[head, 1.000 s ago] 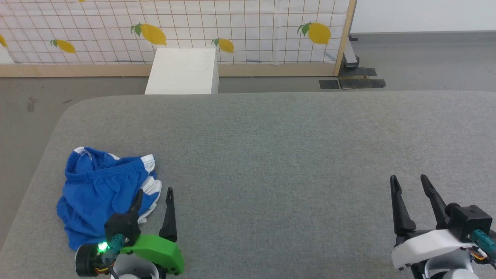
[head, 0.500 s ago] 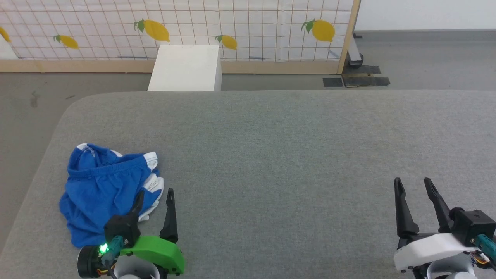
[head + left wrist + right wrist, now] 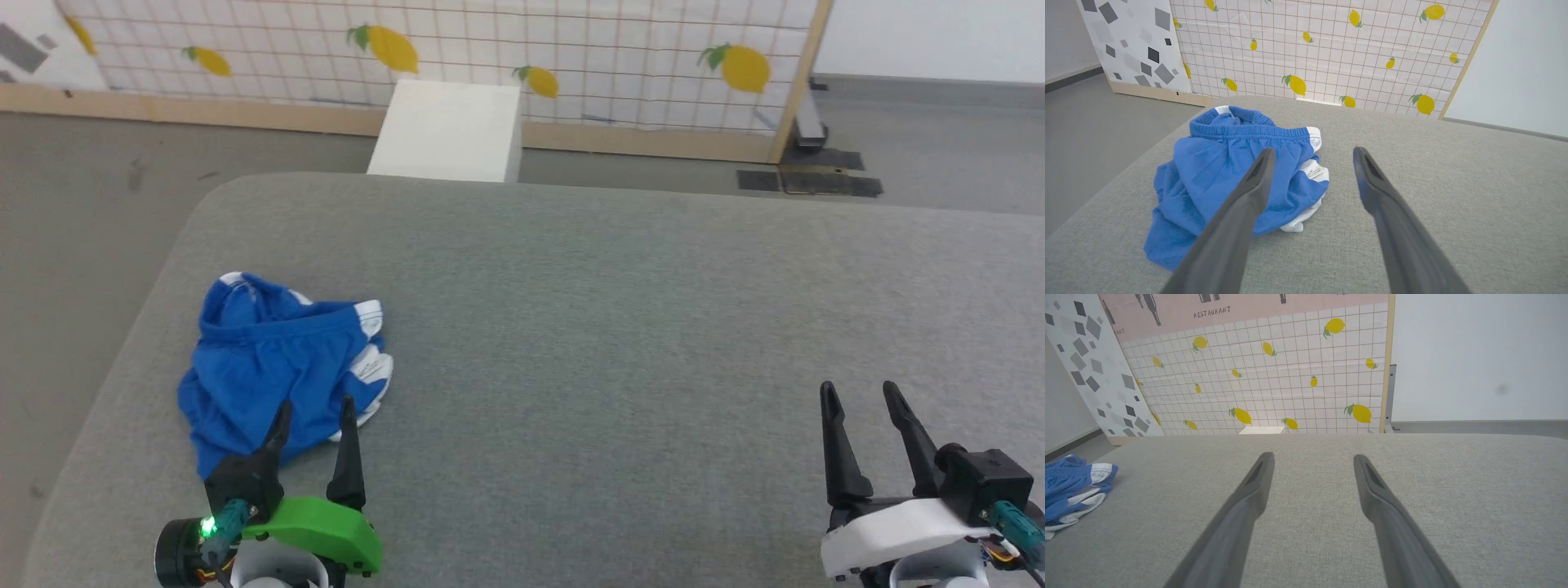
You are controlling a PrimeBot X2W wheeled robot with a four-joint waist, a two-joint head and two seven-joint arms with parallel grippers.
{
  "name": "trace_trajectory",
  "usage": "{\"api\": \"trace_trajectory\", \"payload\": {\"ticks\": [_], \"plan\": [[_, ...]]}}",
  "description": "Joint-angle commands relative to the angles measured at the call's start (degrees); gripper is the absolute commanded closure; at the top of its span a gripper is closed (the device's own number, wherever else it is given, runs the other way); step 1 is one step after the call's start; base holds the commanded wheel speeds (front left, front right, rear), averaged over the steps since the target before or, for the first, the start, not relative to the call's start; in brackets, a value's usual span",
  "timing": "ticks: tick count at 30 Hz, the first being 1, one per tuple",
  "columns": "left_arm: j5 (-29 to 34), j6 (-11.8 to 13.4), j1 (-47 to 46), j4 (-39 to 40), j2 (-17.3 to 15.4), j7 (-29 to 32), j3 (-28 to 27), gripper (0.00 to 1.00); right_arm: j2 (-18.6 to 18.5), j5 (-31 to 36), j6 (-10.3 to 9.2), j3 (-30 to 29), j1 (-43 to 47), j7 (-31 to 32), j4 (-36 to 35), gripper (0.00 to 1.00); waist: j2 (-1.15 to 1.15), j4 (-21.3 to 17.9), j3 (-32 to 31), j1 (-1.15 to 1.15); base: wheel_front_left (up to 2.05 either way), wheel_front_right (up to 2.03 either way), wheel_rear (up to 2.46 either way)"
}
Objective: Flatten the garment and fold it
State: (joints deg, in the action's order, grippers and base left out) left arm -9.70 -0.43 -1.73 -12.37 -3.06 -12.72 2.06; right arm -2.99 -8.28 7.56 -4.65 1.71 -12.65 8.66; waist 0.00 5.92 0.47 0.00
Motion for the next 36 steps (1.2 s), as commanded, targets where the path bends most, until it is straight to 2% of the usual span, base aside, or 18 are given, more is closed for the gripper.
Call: {"api": "trace_trajectory", "payload": {"ticks": [1,20,30,36], "plan": [[-0.6,0.1,-1.0,-0.3,0.1,-0.6,-0.3,0.0,0.1,-0.6,-0.07,0.1,0.1,-0.7,0.4,0.0,0.0,2.4,0.4,0.0,0.0,0.0,0.0],[-2.2,0.5,-0.1,-0.8,0.1,-2.3,-1.9,0.0,0.1,-1.7,-0.08,3.1,-1.0,-2.3,2.9,0.0,0.0,15.7,1.7,0.0,0.0,0.0,0.0],[-2.8,0.8,0.6,-0.5,0.2,-2.3,-2.4,0.0,0.1,-1.8,-0.08,3.6,-1.1,-2.3,3.5,0.0,0.0,18.2,1.8,0.0,0.0,0.0,0.0],[-5.8,0.9,0.3,-0.5,0.2,-2.3,-2.5,0.0,0.1,-1.7,-0.08,3.8,-1.2,-2.3,3.6,0.0,0.0,17.6,2.0,0.0,0.0,0.0,0.0]]}}
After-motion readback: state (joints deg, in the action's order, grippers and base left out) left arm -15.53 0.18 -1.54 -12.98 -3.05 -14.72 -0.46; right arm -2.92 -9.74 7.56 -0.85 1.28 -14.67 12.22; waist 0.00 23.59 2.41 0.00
